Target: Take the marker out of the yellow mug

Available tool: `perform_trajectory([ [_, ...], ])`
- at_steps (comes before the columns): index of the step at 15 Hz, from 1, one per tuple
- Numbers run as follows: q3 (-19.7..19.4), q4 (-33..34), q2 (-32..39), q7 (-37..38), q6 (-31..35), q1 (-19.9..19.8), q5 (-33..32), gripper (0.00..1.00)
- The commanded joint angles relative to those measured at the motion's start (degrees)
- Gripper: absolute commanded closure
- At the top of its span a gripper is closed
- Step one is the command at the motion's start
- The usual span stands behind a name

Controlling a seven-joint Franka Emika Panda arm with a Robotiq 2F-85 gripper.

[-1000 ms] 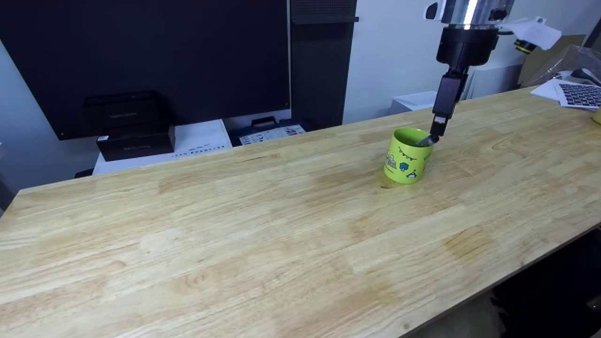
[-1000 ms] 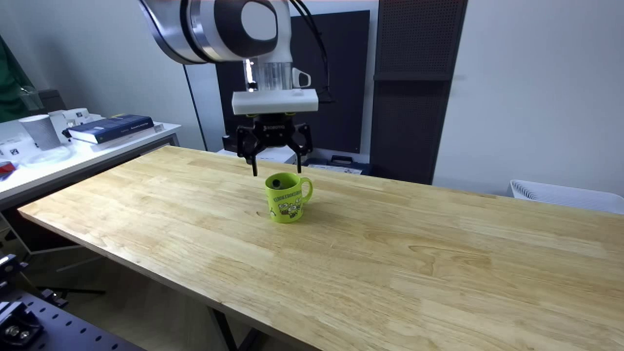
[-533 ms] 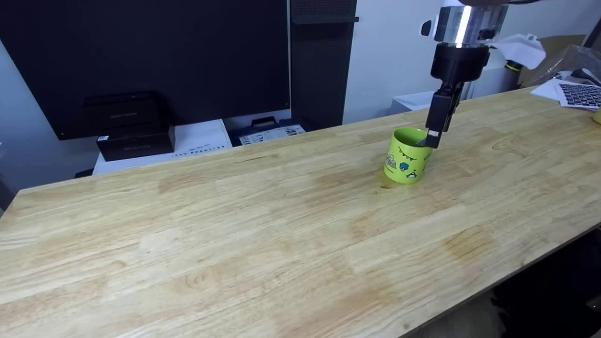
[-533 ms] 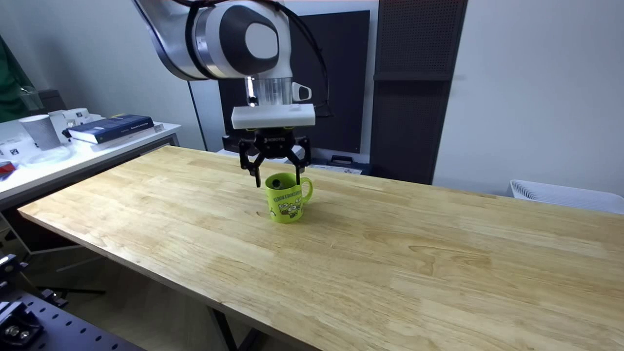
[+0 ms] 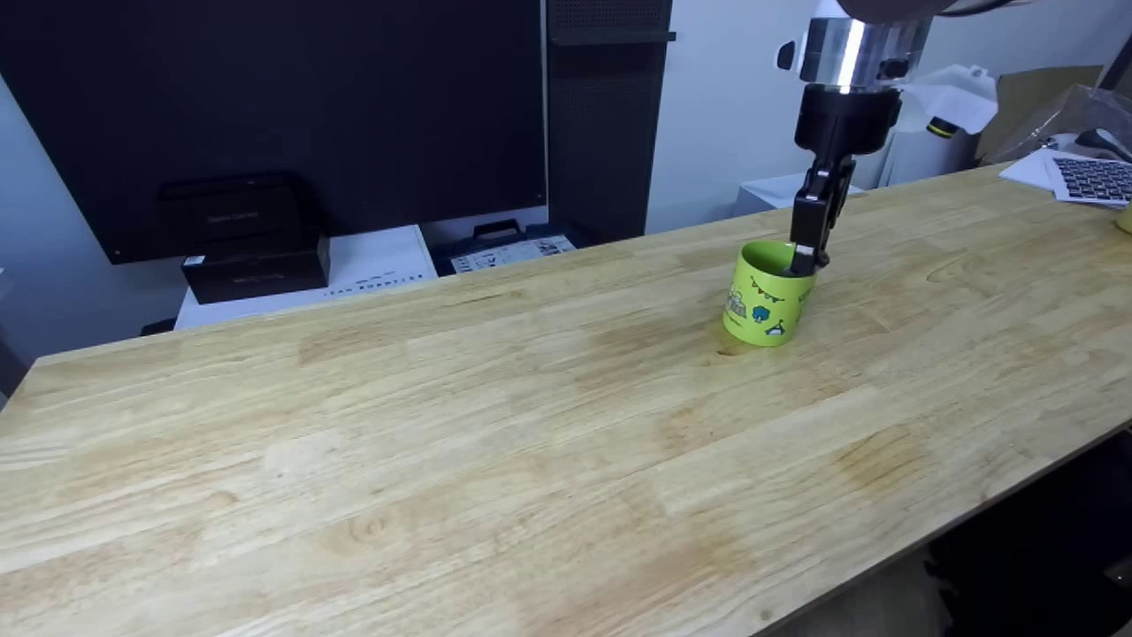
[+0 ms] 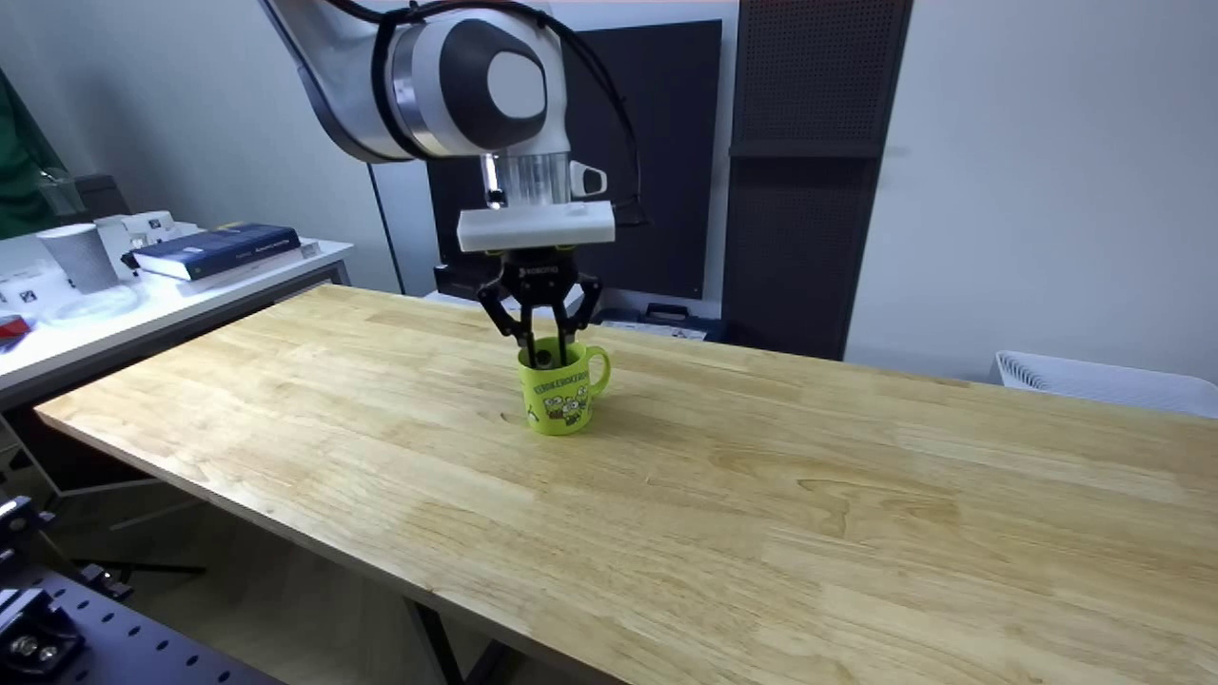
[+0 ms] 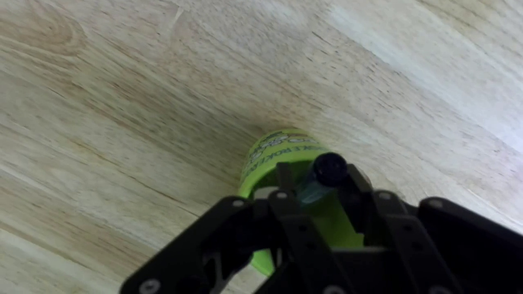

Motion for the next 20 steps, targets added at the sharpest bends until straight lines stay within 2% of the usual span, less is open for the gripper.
perform_trajectory([
  [1, 0.4, 1.5, 0.6, 3.3, -0.3, 0.6, -2.1, 0.95],
  [2, 0.6, 1.5, 0.4, 3.4, -0.4, 0.7, -2.2, 0.99],
  [3, 0.7, 1.4, 0.2, 3.4, -0.5, 0.6, -2.4, 0.95],
  [7, 2.5, -0.6, -3.4, 2.6, -2.2, 0.3, -0.9, 0.94],
  [13, 3.9, -4.3, -13.1, 4.1, -7.1, 2.7, -0.9, 0.94],
  [16, 5.4, -5.1, -18.2, 2.3, -13.1, 3.4, 2.8, 0.94],
  [20, 5.9, -4.2, -23.1, 1.5, -24.6, 5.3, 9.2, 0.94],
])
